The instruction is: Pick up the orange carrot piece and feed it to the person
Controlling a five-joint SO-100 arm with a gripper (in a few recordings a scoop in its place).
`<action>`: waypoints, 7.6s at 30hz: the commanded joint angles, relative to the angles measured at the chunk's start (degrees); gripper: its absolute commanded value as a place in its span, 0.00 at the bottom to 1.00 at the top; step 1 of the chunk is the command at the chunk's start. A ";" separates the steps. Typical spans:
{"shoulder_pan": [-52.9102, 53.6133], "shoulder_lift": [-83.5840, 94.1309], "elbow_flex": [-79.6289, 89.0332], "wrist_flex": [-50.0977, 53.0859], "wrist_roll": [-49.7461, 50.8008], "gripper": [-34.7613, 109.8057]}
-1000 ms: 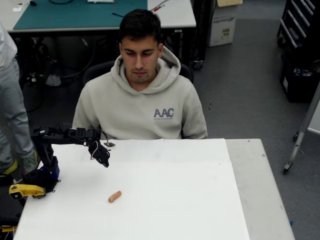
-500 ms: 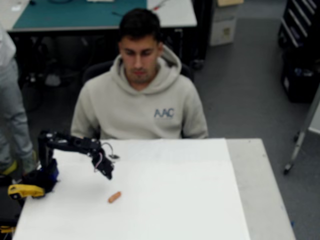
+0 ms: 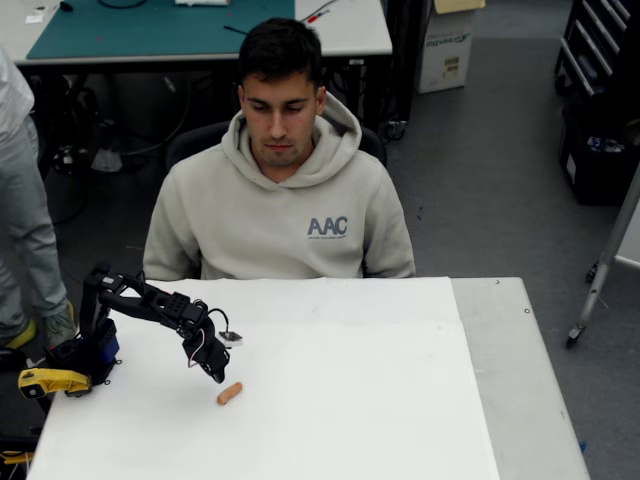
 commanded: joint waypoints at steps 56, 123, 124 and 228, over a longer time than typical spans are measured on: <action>-0.26 -3.60 -3.52 -0.35 -0.79 0.40; -7.73 5.19 -10.99 -0.35 0.09 0.23; -8.44 6.50 -12.48 -0.35 0.18 0.23; -49.22 -43.95 -101.95 -47.72 -30.32 0.24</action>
